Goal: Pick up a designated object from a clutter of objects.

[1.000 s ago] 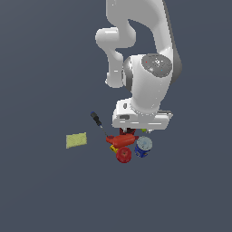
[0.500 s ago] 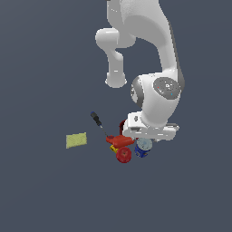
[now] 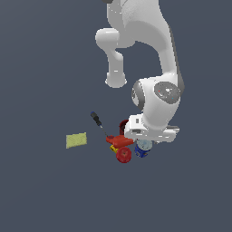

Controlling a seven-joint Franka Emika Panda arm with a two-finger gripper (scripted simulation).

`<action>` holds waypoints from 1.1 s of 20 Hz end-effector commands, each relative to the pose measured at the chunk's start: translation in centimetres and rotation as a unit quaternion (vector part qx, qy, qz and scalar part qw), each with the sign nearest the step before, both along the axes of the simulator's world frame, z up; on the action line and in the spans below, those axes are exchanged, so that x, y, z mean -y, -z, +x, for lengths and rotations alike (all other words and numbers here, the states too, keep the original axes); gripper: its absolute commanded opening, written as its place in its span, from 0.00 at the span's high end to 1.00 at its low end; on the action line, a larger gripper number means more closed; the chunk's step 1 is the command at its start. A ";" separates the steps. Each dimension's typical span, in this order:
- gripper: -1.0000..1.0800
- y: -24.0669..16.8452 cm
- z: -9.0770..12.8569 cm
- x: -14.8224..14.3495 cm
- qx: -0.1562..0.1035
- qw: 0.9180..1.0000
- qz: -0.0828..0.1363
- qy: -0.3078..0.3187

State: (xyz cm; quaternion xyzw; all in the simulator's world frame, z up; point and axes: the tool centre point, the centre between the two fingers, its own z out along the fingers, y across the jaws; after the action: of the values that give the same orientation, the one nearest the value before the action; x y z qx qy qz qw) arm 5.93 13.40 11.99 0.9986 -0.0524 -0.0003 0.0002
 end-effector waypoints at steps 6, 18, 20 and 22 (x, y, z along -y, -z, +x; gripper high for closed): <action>0.04 3.5 -0.1 0.0 0.000 1.000 0.000 0.001; 1.00 4.6 0.0 0.0 0.000 1.000 0.000 0.001; 1.00 4.6 0.0 0.0 0.000 1.000 0.000 0.001; 1.00 4.6 0.0 0.0 0.000 1.000 0.000 0.001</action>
State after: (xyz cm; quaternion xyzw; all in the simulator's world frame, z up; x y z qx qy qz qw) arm 6.00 13.57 7.70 0.9986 -0.0528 0.0014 -0.0005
